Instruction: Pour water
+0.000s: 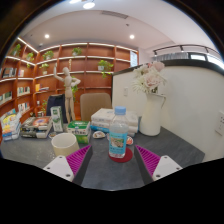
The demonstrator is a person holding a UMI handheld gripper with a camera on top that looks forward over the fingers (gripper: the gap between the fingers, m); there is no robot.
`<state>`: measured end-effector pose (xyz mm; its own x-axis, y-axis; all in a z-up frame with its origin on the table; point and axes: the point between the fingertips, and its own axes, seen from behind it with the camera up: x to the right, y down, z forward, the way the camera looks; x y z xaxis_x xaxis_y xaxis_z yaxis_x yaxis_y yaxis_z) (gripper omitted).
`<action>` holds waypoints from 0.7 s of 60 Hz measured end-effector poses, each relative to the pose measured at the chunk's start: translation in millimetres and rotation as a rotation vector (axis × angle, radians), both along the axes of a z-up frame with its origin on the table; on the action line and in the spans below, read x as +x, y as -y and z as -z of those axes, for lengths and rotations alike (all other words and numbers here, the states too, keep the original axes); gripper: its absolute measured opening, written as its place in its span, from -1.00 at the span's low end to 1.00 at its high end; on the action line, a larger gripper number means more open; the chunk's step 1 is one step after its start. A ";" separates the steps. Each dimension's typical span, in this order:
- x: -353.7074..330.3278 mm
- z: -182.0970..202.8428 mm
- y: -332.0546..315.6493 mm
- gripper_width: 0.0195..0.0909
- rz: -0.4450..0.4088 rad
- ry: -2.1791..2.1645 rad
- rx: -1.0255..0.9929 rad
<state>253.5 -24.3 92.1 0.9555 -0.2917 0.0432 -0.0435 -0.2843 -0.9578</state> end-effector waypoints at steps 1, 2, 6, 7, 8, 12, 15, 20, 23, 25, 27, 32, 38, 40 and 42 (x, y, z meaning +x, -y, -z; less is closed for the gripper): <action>-1.4 -1.2 6.1 0.85 -0.003 0.007 -0.006; -2.8 -2.7 12.1 0.84 -0.006 0.013 -0.011; -7.4 -11.6 34.8 0.83 -0.016 0.026 -0.021; -8.2 -14.7 40.4 0.83 -0.014 0.025 -0.019; -9.0 -17.9 45.7 0.83 -0.012 0.024 -0.016; -15.5 -29.4 64.2 0.84 -0.027 0.023 -0.008; -19.0 -36.8 75.4 0.84 -0.036 0.023 0.003; -20.6 -47.8 90.9 0.84 -0.038 0.018 0.026; -25.6 -52.9 98.8 0.84 -0.052 0.003 0.043; -29.0 -55.1 102.5 0.84 -0.065 -0.006 0.052; -30.7 -54.9 106.4 0.84 -0.072 0.003 0.046; -36.2 -55.0 113.4 0.84 -0.089 0.007 0.037; -43.2 -58.7 119.5 0.83 -0.118 0.012 0.035; -44.4 -61.0 120.5 0.83 -0.124 0.013 0.042; -45.2 -61.8 121.0 0.84 -0.126 0.014 0.054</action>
<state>208.3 -145.3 153.8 0.9842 -0.1716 0.0443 0.0028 -0.2350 -0.9720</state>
